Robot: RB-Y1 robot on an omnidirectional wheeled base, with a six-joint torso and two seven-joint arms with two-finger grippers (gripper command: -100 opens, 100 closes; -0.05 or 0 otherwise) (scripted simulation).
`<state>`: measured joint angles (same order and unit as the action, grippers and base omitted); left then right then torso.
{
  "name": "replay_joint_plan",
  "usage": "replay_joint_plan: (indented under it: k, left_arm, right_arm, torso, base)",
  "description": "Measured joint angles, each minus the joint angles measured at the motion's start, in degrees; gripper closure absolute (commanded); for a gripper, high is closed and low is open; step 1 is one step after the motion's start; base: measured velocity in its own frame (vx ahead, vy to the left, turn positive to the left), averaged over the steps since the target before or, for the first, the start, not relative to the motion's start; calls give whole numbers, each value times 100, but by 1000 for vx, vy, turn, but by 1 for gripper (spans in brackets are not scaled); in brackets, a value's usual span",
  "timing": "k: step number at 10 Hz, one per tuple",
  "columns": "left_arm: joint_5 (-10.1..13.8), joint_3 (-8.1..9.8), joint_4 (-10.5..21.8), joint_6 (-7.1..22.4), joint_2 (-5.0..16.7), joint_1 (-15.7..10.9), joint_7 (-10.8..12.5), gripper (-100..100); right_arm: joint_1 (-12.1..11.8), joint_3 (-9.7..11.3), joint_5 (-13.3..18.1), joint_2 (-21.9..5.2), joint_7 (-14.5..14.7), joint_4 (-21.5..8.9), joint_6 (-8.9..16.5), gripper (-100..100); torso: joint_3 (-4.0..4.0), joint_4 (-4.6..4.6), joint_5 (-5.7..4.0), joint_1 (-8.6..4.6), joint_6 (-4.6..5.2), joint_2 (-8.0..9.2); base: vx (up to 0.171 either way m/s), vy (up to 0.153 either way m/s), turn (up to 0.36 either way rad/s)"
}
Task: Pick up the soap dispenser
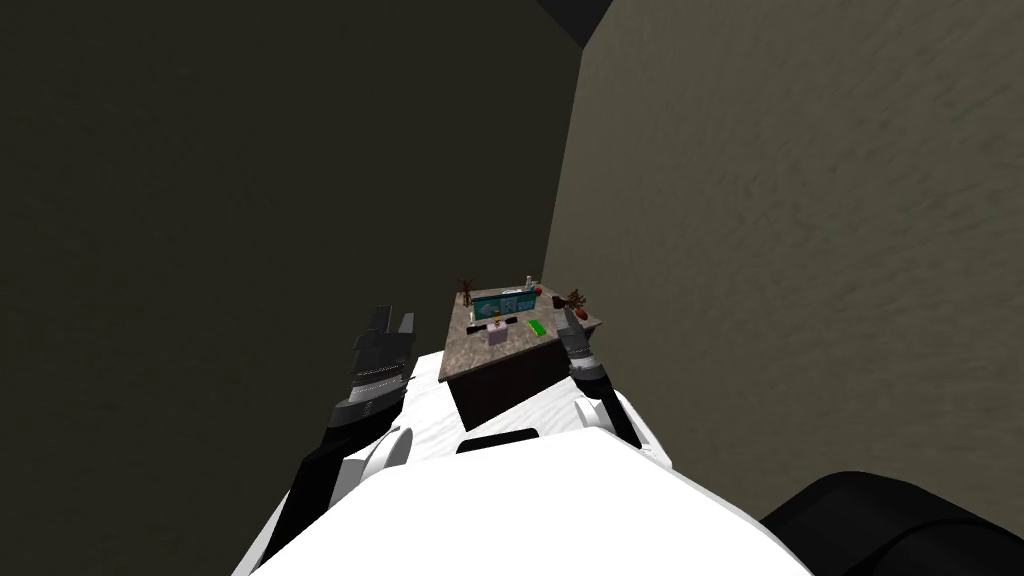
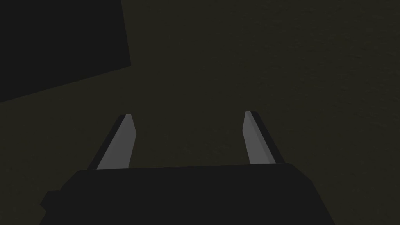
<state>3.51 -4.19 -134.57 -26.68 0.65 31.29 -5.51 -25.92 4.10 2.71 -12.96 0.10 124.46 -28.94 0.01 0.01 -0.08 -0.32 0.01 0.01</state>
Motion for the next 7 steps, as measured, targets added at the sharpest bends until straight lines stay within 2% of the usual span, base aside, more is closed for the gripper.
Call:
replay_joint_plan:
  k: [7]
  left_arm:
    - [0, 0, 0, 0, 0, 0, 0, 0]
  right_arm:
    - [56, 282, 212, -1008, -14, -492, -269, -100]
  torso:
    - [-1, -1, 2, 7, -1, -2]
  base:
    - [-7, -56, 87]
